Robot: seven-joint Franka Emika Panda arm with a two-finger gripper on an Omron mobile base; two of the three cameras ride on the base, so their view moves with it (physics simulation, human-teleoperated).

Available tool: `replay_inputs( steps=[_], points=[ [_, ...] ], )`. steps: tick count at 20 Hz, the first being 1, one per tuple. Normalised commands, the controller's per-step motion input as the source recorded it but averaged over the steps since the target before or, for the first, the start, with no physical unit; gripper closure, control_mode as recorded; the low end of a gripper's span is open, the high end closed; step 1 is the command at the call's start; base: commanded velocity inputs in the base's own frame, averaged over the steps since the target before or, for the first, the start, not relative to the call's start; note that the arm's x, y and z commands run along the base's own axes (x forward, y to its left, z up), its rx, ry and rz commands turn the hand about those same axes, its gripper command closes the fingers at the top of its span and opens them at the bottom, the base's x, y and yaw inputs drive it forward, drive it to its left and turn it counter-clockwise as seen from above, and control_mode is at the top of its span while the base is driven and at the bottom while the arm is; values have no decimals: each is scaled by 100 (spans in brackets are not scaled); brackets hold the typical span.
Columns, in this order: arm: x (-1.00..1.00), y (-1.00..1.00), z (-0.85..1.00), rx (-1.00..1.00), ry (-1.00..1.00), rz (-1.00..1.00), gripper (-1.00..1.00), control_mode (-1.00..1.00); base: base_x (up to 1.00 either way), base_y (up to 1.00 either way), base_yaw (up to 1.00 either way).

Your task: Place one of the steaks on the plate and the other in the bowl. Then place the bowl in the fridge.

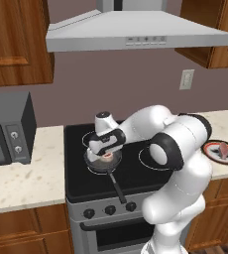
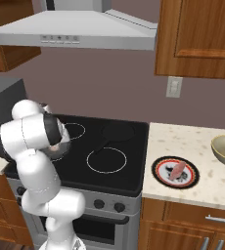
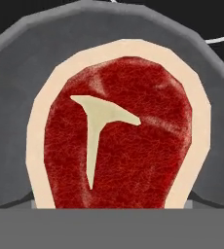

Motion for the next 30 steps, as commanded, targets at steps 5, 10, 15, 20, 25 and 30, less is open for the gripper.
replay_inputs(
  steps=[5, 10, 15, 20, 25, 30],
  points=[
    [-21, -9, 98, 0, 0, -9, 100, -100, 0, 0, 0],
    [-53, -77, 73, 0, 0, -13, 100, -100, 0, 0, 0],
    [-57, -100, 61, 0, 0, -20, 100, -100, 0, 0, 0],
    [-47, -100, 38, 0, 1, -28, 100, -100, 0, 0, 0],
    [-92, -68, 0, 3, -4, -17, 100, -100, 0, 0, 0],
    [-31, -44, 0, -6, -4, -3, 100, -100, 0, 0, 0]
  ],
)
